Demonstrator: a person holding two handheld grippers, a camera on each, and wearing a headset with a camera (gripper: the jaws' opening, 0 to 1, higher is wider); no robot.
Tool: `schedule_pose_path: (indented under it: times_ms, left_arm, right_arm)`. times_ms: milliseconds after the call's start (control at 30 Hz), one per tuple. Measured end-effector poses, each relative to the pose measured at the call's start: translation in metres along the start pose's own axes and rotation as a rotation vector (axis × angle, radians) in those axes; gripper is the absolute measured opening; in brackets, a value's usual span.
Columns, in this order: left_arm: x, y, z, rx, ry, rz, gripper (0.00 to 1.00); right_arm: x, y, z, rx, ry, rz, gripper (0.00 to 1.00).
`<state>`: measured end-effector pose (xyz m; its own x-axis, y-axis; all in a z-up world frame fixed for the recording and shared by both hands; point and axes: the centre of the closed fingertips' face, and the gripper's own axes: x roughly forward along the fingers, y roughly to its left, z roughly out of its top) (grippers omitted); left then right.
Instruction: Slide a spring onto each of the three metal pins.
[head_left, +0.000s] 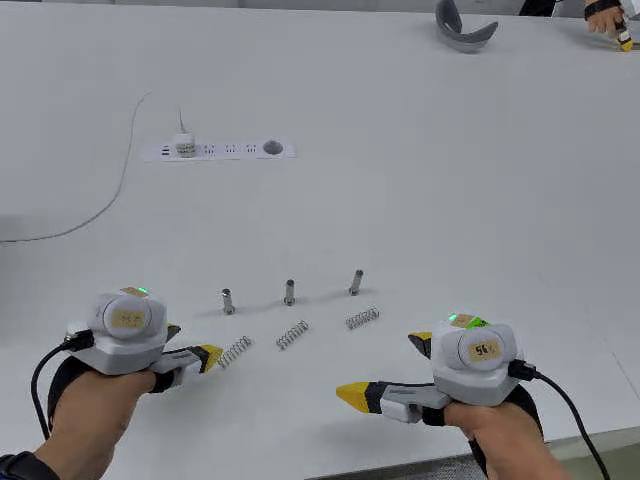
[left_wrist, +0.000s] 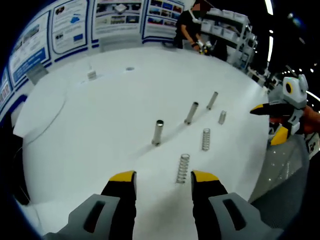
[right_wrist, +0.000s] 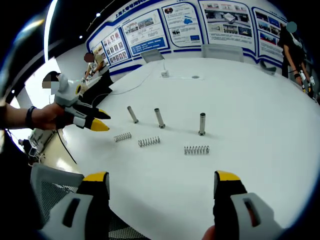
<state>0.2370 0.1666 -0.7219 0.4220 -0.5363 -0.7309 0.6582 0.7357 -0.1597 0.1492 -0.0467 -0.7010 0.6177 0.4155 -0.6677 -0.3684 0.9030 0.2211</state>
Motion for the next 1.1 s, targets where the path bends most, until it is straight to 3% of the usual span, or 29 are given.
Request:
schedule_pose_path:
  times_ms: [333, 500, 633, 1100]
  left_arm:
    - [-0.023, -0.010, 0.004, 0.000, -0.054, -0.034, 0.49]
    - [-0.028, -0.006, -0.003, 0.007, -0.062, -0.026, 0.59]
    - [-0.035, -0.009, -0.009, 0.006, -0.064, -0.040, 0.63]
    - [-0.043, -0.014, -0.022, -0.026, -0.074, -0.065, 0.71]
  right_arm:
    - [0.001, -0.005, 0.008, -0.001, -0.017, -0.003, 0.87]
    - [0.004, -0.006, 0.008, -0.015, -0.019, 0.003, 0.88]
    - [0.005, -0.006, 0.007, -0.023, -0.018, 0.009, 0.88]
    - [0.009, -0.004, 0.007, -0.017, -0.017, 0.027, 0.88]
